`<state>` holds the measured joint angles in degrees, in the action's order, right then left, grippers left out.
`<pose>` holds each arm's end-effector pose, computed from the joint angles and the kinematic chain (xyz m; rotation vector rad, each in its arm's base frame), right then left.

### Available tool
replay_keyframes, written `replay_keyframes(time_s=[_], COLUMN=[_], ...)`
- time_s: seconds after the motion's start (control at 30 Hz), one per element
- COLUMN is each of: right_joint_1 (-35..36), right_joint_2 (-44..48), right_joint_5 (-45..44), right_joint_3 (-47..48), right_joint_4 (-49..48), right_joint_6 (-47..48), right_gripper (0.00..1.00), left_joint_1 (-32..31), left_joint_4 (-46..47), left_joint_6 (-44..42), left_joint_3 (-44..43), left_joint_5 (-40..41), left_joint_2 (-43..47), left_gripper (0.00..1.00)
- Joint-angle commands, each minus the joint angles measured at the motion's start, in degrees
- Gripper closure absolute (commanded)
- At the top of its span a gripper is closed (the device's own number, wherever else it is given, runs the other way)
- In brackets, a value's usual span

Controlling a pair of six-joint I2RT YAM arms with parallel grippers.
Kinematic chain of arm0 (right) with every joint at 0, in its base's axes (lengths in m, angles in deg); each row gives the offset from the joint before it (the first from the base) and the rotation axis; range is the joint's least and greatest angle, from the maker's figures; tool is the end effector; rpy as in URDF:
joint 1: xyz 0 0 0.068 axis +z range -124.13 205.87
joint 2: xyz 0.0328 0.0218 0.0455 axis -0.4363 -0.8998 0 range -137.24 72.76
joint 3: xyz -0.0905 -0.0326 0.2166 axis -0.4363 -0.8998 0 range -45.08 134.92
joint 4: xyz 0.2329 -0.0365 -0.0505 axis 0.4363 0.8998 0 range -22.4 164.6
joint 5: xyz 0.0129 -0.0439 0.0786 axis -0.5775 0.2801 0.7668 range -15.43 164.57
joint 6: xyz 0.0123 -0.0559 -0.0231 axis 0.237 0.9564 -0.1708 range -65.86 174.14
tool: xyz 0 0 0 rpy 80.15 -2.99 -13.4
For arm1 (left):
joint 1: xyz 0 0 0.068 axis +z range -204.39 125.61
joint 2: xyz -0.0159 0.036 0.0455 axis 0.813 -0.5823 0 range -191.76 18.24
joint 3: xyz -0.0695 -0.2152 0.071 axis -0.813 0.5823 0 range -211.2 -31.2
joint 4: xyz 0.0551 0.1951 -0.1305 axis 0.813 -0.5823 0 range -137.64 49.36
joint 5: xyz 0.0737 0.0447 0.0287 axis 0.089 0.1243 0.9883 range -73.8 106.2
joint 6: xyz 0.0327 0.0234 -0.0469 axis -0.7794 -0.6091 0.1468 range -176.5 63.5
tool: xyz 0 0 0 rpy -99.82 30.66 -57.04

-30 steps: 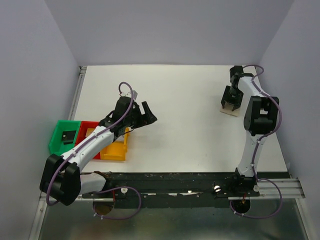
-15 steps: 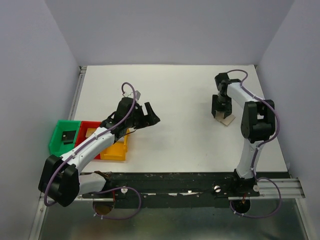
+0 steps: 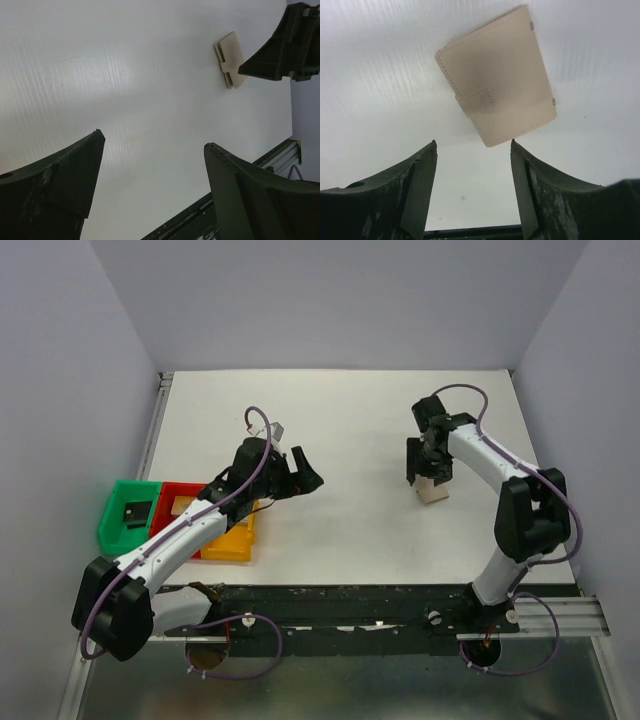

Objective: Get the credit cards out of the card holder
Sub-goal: Move the card holder to the center of the board.

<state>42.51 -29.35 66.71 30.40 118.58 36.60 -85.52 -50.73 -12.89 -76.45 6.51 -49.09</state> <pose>0.3083 0.0855 0.1715 0.0441 2.8930 -0.0976 0.2214 -0.1429 0.2307 -0.1411 2.2703 -0.9151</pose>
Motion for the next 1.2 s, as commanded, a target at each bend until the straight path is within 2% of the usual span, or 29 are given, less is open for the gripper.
replay_keyframes(time_s=[0.0, 0.17, 0.37, 0.8, 1.07, 1.17], right_joint_1=[-0.5, -4.0, -10.3, -8.9, -3.0, -1.7], right_joint_2=[8.2, 7.9, 3.7, -2.9, -3.4, -3.8], right_joint_5=[-2.9, -2.3, 5.4, 12.1, 9.6, 4.8], right_joint_3=[-0.4, 0.8, -1.8, -4.7, -3.7, -2.6], right_joint_4=[-5.5, -5.1, -7.6, -9.5, -7.3, -5.4], right_joint_6=[-5.4, -7.7, -11.0, -9.5, -9.0, -8.4], right_gripper=[0.29, 0.24, 0.26, 0.27, 0.26, 0.25], left_joint_1=[-0.5, -0.6, -0.9, -1.8, -2.5, -2.5], left_joint_4=[0.6, 0.3, 0.2, 0.8, 1.1, 0.9], left_joint_6=[0.5, 0.8, 1.0, 1.5, 1.6, 1.4], left_joint_3=[1.4, 1.8, 2.9, 3.2, 3.5, 3.4], left_joint_5=[0.6, 1.0, 1.5, 1.9, 2.0, 2.1], left_joint_2=[1.7, 1.9, 2.4, 0.5, 0.0, 0.2], left_gripper=[0.06, 0.07, 0.06, 0.06, 0.07, 0.06])
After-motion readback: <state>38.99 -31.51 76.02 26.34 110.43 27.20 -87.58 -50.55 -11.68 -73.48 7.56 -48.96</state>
